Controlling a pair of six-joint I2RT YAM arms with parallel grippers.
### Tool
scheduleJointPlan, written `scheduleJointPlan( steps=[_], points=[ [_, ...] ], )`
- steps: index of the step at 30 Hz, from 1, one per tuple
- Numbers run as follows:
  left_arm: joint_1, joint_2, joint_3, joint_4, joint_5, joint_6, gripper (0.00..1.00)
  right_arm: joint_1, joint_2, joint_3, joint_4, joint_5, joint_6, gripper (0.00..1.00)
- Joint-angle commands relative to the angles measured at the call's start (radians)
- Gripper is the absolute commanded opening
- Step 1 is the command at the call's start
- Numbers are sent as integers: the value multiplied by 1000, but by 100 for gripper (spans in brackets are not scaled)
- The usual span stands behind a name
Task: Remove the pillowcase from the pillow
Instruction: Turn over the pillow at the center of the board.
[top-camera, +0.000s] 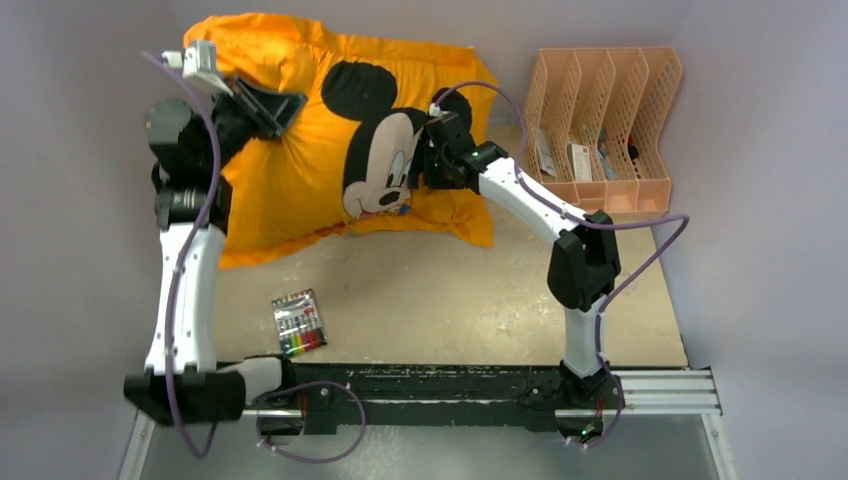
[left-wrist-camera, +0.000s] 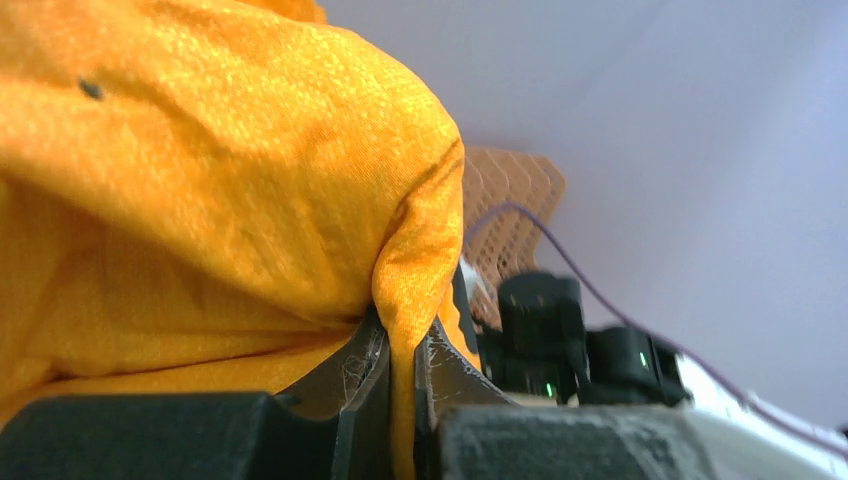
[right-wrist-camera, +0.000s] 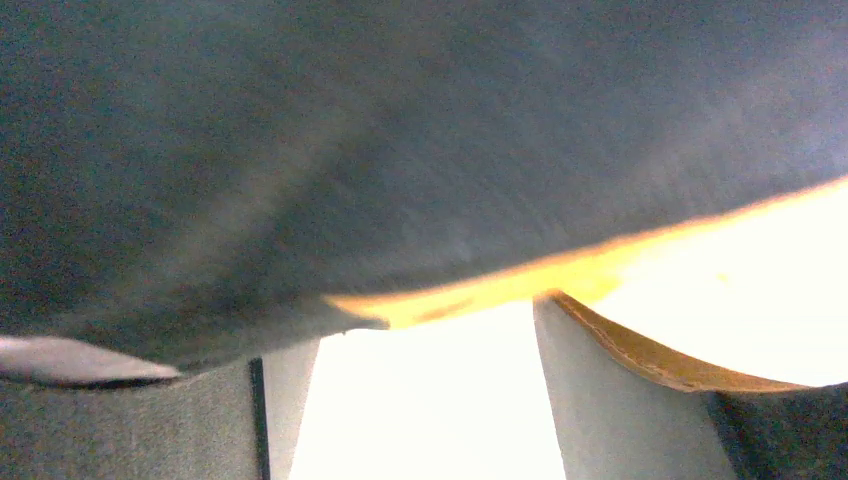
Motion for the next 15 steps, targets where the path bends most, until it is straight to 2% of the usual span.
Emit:
scheduleJointPlan(
  steps=[1,3,6,9,11,15],
  points=[
    [-97,-221,-224,-39,143,94,0,-6,-92,-94,66,-25,24,80],
    [-159,-281,-332,-25,80,132,0,-6,-190,-252,155,-64,52,83],
    [-269,-304,-392,-91,-43,225,0,-14,-342,-415,228,-73,92,89],
    [-426,-300,-382,-195,-182,333,0,-19,-424,-444,164,-38,79,89],
    [-524,-313,-393,-221,-331,368,0,-22,-478,-449,108,13,61,90],
    [-695,-327,-437,-257,-527,421,0,-47,-626,-497,11,172,101,92]
  ],
)
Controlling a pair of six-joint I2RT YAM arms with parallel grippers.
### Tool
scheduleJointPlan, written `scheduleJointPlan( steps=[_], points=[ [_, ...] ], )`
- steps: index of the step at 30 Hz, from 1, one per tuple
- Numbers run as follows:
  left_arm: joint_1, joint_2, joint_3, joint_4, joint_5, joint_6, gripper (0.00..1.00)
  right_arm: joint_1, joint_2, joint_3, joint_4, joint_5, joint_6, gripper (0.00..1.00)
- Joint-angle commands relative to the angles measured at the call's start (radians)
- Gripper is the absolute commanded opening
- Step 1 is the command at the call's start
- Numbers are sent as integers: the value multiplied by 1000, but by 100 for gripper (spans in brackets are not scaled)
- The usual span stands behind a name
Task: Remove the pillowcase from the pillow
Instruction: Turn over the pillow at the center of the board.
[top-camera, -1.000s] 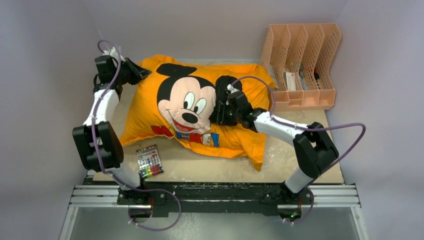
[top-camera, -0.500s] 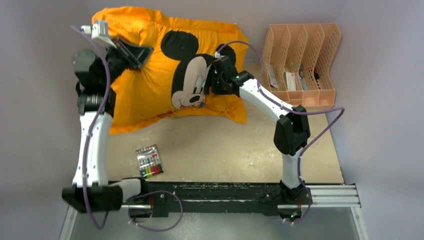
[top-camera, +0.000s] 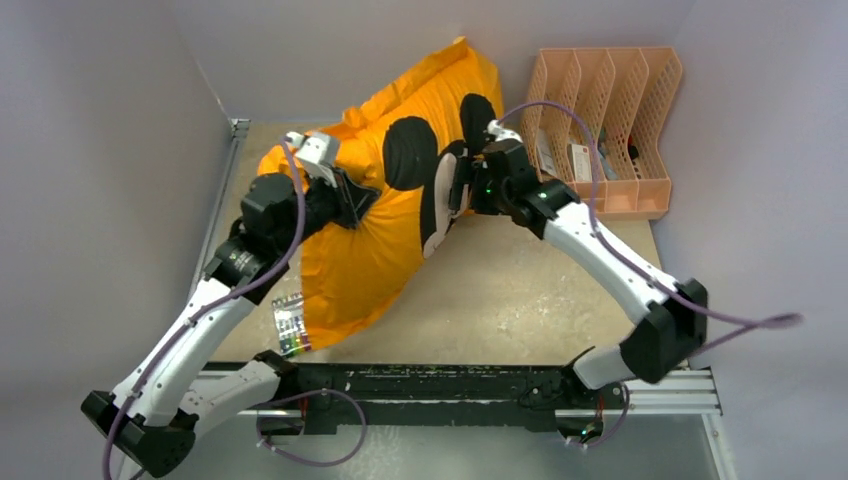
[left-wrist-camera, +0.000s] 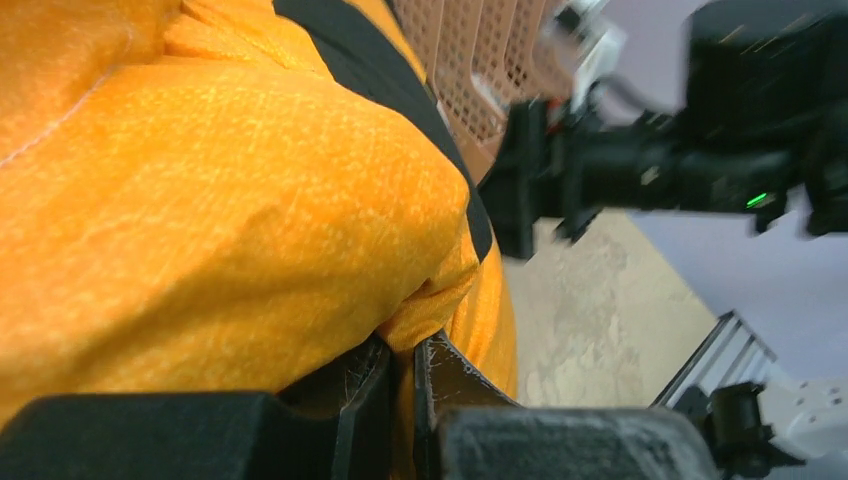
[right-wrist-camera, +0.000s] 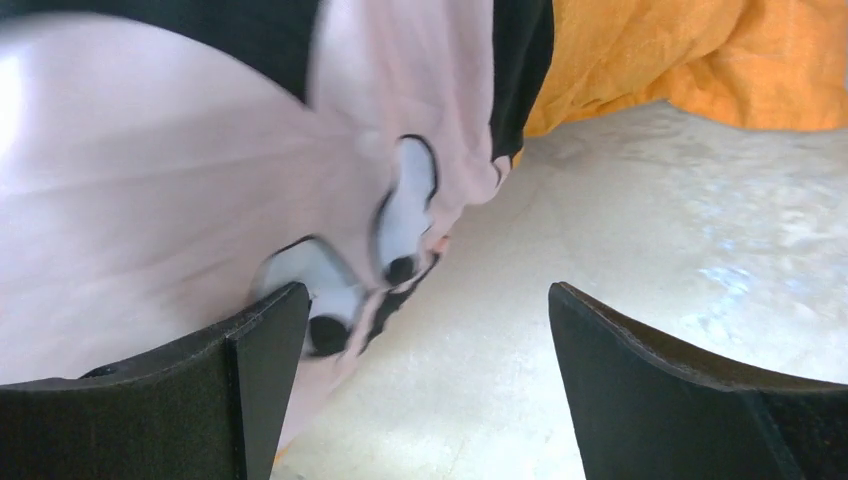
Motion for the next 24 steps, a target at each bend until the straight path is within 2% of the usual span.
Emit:
scheduleJointPlan(
  steps=[1,4,6,12,15,18,19,20,22,23,24],
  points=[
    [-196,4,-64,-83,-198,114,0,-30,-211,-57,-33,153,60,94],
    [-334,46,-90,-97,-321,131,0,-82,-351,-107,50,84,60,99],
    [-444,71,-98,-104,-420,131,0,-95,-384,-76,73,28,40,99],
    [-704,119,-164,-57,-605,90,0,-96,-305,113,-78,-73,55,97],
    [-825,174,-176,-107,-723,61,0,-96,-339,56,-3,-59,79,98],
    [-913,183,-208,-110,-783,0,0,-95,-335,11,30,-78,98,99],
    [-933,176,-218,-100,-794,-18,0,-95,-314,6,23,-79,87,96],
    [-949,169,-227,-94,-802,-35,0,-96,-287,7,-8,-53,79,87],
    [-974,162,-234,-96,-819,-65,0,-96,-230,17,-131,70,110,73],
    [-984,163,-231,-104,-822,-77,0,-96,-224,-19,-144,162,124,68],
    [-993,166,-227,-112,-826,-87,2,-95,-234,-89,-137,190,139,61]
  ],
)
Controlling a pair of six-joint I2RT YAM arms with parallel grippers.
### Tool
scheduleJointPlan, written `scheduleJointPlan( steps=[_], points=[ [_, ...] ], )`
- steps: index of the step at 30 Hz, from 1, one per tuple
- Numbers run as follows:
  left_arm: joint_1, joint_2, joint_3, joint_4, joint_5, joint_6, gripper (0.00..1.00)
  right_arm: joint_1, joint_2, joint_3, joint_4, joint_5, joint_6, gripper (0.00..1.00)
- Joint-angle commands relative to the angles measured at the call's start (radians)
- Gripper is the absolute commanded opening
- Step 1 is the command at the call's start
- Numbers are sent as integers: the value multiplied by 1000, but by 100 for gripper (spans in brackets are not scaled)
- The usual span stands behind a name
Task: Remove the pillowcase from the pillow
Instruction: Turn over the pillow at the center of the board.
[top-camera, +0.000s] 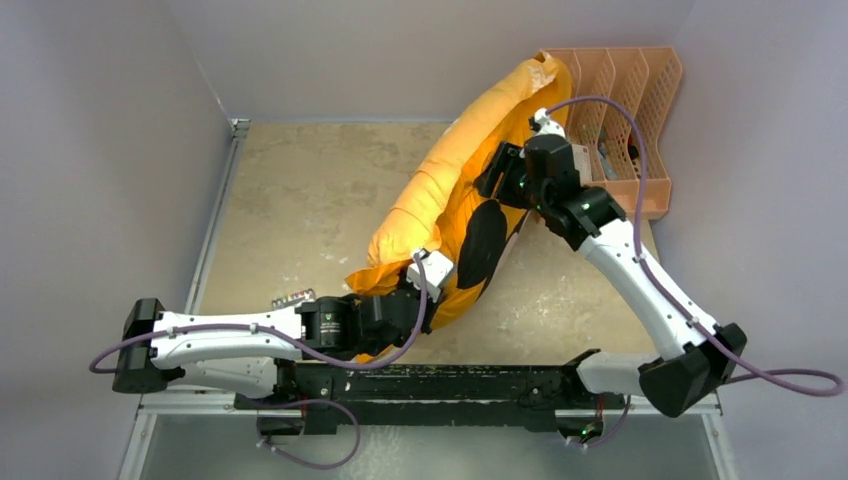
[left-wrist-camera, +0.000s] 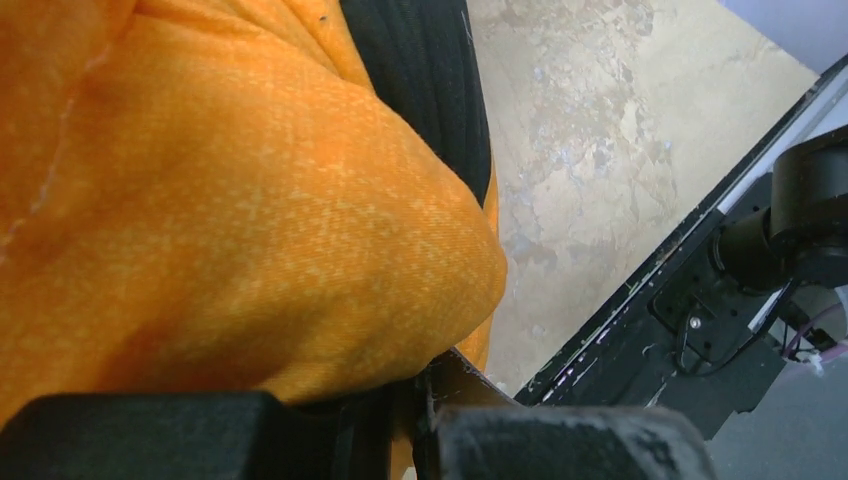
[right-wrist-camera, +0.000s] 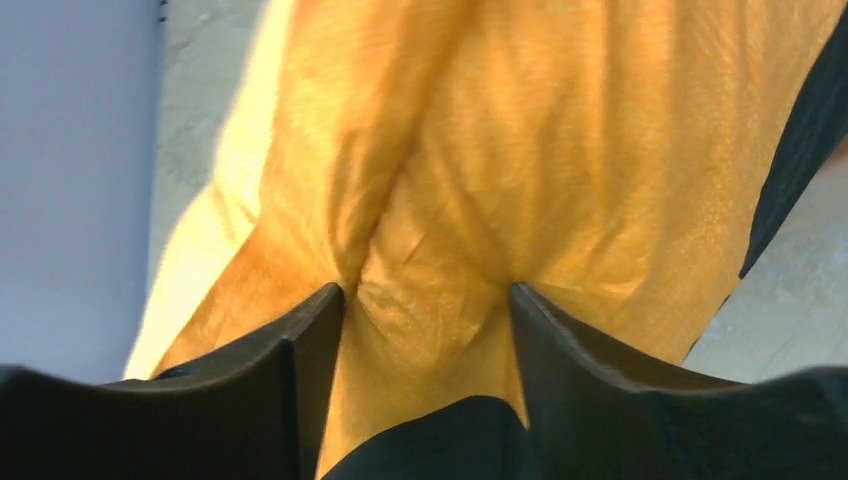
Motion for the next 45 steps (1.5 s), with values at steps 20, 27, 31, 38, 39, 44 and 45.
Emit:
scheduleJointPlan(
  steps=[20,27,31,38,39,44,45],
  points=[
    [-56,-215,284,-299,-271,-67,88,70,-322,-877,305,-103,247,49],
    [15,-160,217,-443,-464,-315,91,166,-313,-692,83,143,247,60],
    [227,-189,112,-404,-267,-362,90,166,-402,-539,-91,290,193,66],
    [308,-128,115,-424,-207,-376,91,166,-511,-413,-50,154,41,73],
    [324,-113,115,-432,-188,-380,90,166,-501,-405,-34,99,23,74],
    [366,-98,16,-336,-69,-411,81,168,-353,-434,87,-198,-30,74],
    [368,-94,-15,-303,-17,-417,75,174,-310,-452,95,-216,-25,74]
  ],
)
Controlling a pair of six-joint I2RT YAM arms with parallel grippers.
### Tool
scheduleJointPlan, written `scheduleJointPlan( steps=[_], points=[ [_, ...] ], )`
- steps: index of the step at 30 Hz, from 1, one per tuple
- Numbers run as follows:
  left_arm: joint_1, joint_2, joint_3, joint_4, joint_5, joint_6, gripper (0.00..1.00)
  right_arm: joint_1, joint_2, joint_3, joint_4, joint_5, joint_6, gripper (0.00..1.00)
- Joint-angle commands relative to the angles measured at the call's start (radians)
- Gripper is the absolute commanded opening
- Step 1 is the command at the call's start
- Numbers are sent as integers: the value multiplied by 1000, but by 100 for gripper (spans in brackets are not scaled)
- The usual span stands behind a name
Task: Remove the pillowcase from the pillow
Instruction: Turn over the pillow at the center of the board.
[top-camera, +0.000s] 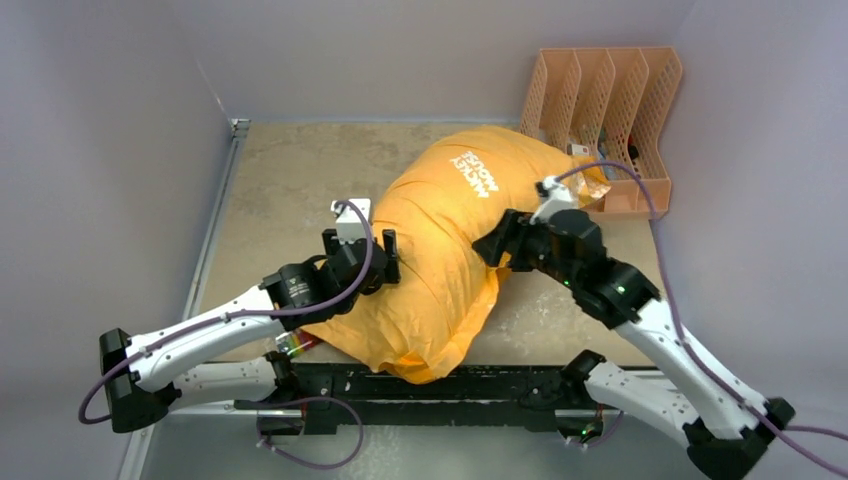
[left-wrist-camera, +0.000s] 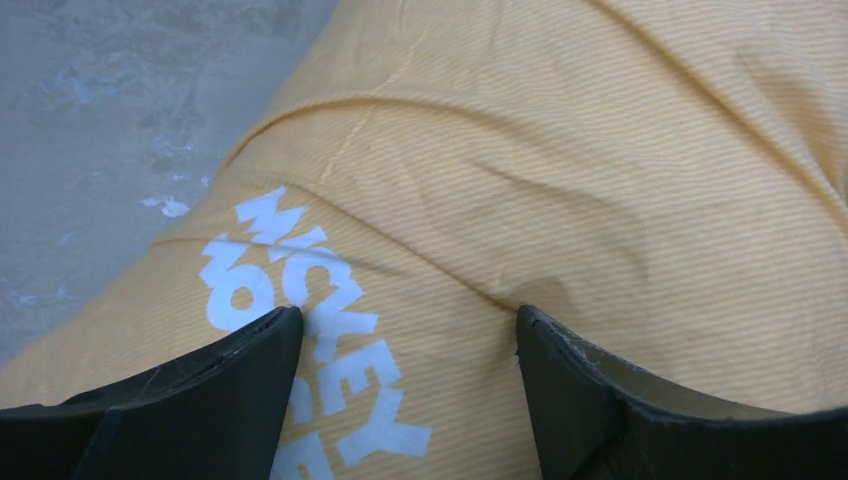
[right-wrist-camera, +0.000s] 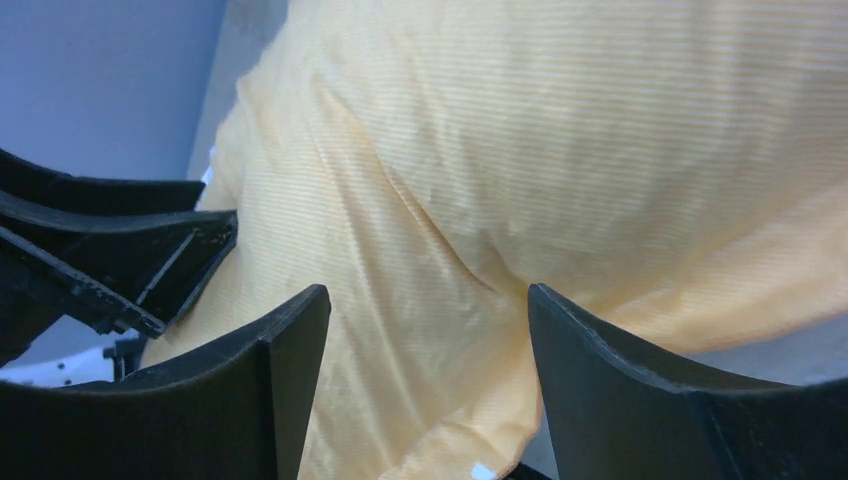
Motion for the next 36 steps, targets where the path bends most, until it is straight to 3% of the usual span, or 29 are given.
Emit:
scheduleJointPlan(
  steps=[1,5,7,9,10,12,13,16,21,25,27,31,36],
  points=[
    [15,7,-106,120,165,-47,65,12,184,-63,83,-229,-63,74],
    [15,40,-203,159,266,-102,33,30,336,-138,64,-163,-43,70],
    [15,35,-255,174,282,-134,19,37,405,-169,62,-132,-26,61],
    [15,11,-308,202,306,-154,15,39,451,-205,75,-112,-8,47],
    [15,-4,-331,216,315,-162,19,40,474,-222,101,-105,-6,46],
    [15,-37,-379,257,337,-171,46,39,532,-253,148,-95,8,45],
    [15,-53,-401,277,346,-182,53,39,571,-273,196,-108,9,46],
    [14,-84,-440,326,360,-212,63,47,738,-229,259,-178,1,46],
    [14,-95,-406,191,224,-293,64,106,989,-25,236,-136,-45,46],
    [15,-73,-371,-5,53,-403,63,157,1053,117,190,-101,-62,46],
    [23,-78,-363,-21,7,-418,59,176,1057,135,200,-104,-45,47],
    [164,-63,-372,77,84,-328,48,183,1035,119,224,-103,-18,46],
    [377,32,-340,216,248,-159,51,181,917,42,145,-16,29,44]
  ],
)
